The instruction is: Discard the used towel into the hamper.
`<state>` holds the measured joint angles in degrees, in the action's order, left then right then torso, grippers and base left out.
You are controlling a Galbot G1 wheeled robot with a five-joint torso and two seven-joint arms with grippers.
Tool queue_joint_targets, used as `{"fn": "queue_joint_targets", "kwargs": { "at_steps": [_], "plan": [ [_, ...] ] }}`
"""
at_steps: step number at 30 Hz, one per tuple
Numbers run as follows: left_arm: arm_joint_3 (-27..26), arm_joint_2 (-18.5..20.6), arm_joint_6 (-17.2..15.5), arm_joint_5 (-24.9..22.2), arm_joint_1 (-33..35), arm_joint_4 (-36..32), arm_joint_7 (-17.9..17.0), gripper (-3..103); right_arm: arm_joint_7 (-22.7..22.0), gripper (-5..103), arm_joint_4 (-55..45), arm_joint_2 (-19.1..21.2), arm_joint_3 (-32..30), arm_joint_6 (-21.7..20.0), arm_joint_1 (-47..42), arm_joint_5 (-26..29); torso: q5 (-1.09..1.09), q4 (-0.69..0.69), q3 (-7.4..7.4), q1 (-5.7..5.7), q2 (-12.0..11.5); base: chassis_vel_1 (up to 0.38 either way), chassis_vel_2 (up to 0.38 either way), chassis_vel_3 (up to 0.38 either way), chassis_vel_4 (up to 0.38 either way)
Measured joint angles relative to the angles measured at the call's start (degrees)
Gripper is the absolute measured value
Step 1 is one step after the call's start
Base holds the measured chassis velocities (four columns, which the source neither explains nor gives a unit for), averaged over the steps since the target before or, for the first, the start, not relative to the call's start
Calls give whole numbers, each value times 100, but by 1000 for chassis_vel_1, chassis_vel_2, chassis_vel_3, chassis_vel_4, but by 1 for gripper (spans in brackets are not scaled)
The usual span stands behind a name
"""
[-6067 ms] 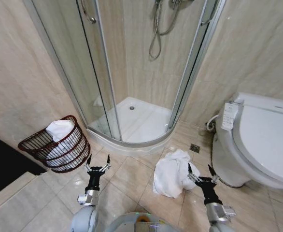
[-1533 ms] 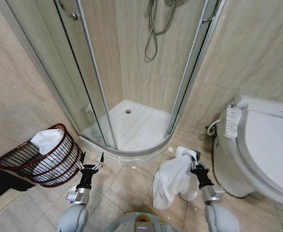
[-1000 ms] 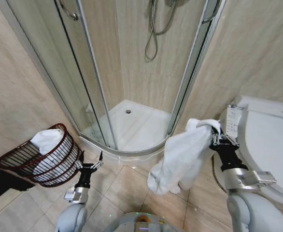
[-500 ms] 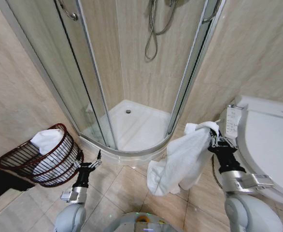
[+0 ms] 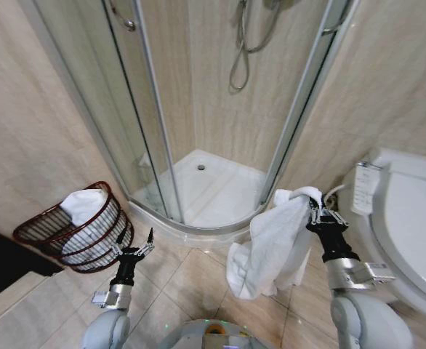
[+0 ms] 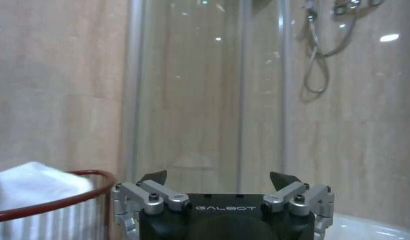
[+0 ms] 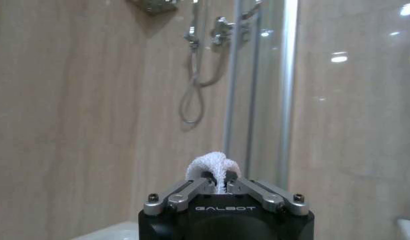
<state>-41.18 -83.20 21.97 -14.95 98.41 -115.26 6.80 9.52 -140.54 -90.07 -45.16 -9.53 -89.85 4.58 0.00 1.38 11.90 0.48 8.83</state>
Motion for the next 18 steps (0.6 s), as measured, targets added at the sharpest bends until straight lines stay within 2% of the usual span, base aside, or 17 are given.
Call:
{"fn": "queue_joint_targets", "kwargs": {
  "at_steps": [11, 18],
  "plan": [
    [24, -75, -172, -126, -8, -69, -144, 100, 109, 4, 194, -11, -2, 61, 128, -73, -1, 2, 8, 8, 15, 102, 101, 103, 107],
    [6, -112, -293, -574, 18, -158, 21, 100, 196, 4, 205, -21, -12, 70, 143, -79, 0, 1, 129, 51, 182, 97, 78, 86, 84]
  ]
}}
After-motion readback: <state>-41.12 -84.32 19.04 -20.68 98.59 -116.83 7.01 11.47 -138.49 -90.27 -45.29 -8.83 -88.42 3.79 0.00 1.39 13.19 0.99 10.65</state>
